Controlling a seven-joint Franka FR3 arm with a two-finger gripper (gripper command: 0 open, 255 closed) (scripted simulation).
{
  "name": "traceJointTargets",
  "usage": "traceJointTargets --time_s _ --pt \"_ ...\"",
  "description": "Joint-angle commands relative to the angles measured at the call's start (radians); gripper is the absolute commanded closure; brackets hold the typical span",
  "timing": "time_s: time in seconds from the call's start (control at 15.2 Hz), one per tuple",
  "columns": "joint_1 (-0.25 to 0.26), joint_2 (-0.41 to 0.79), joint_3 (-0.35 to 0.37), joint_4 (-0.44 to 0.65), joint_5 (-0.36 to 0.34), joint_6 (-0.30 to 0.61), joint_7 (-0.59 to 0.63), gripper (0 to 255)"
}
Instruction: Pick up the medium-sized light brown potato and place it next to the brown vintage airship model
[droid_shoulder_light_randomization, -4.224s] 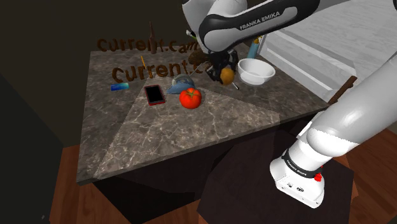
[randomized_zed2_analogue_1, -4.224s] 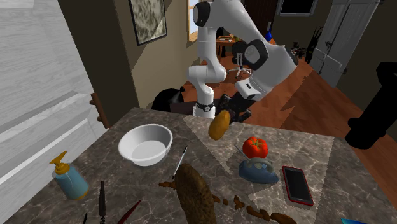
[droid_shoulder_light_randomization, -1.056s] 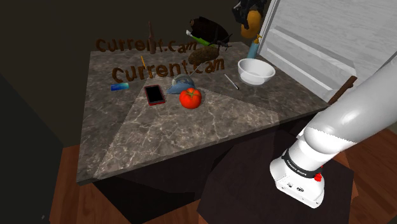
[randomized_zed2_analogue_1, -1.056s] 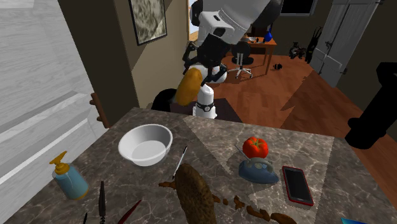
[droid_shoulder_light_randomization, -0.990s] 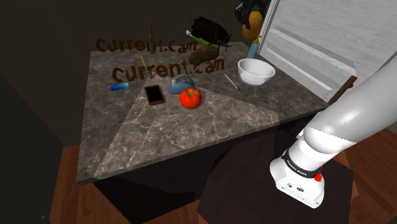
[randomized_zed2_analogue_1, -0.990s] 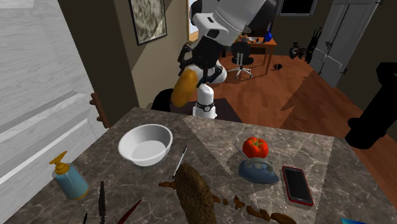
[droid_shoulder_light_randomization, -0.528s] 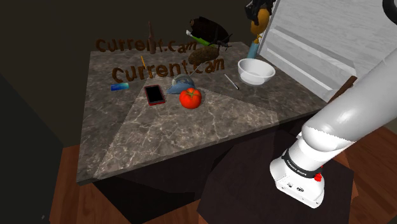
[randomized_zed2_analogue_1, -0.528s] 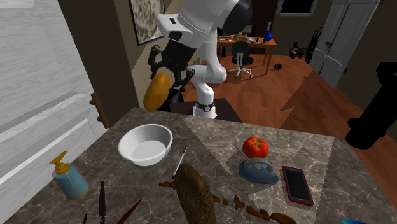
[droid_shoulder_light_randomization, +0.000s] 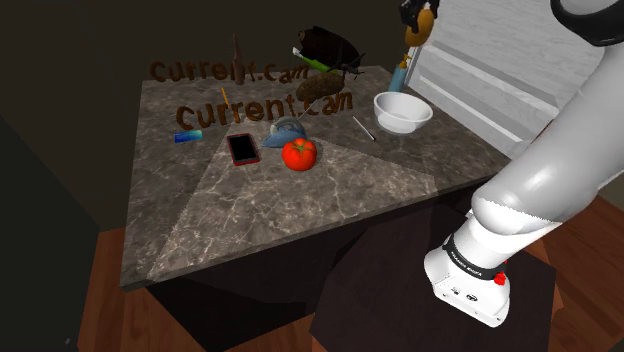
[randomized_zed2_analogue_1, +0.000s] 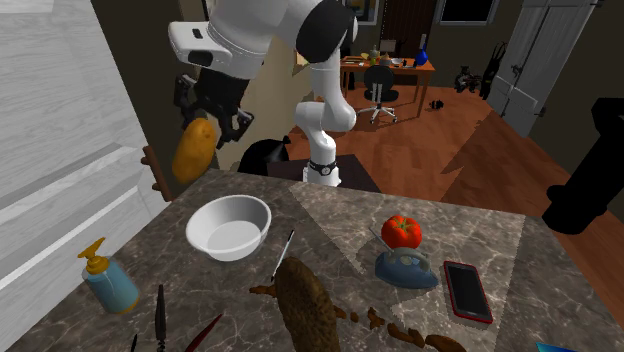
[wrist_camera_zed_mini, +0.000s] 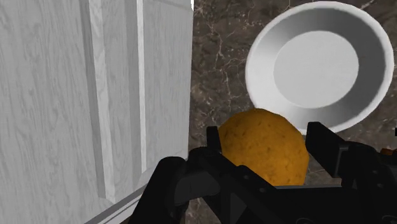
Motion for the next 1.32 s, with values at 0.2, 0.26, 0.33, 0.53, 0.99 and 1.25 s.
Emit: traceJointTargets --time_s 0.2,0.26,0.33,0.53,0.99,1.25 --pt "-0.055 0.125 -0.047 0.149 -0.002 0.037 -0.099 255" --pt "-0.066 0.153 -0.055 0.186 -0.001 0.041 -0.119 255" --pt "-0.077 0.183 -0.062 0.225 0.001 0.043 -0.140 255" --pt "-0.111 0.284 -0.083 0.362 0.011 0.042 -0.204 255" --pt "-0.140 0.333 -0.092 0.365 0.017 0.100 -0.210 255" --pt "-0.143 0.317 -0.092 0.290 0.014 0.151 -0.180 255"
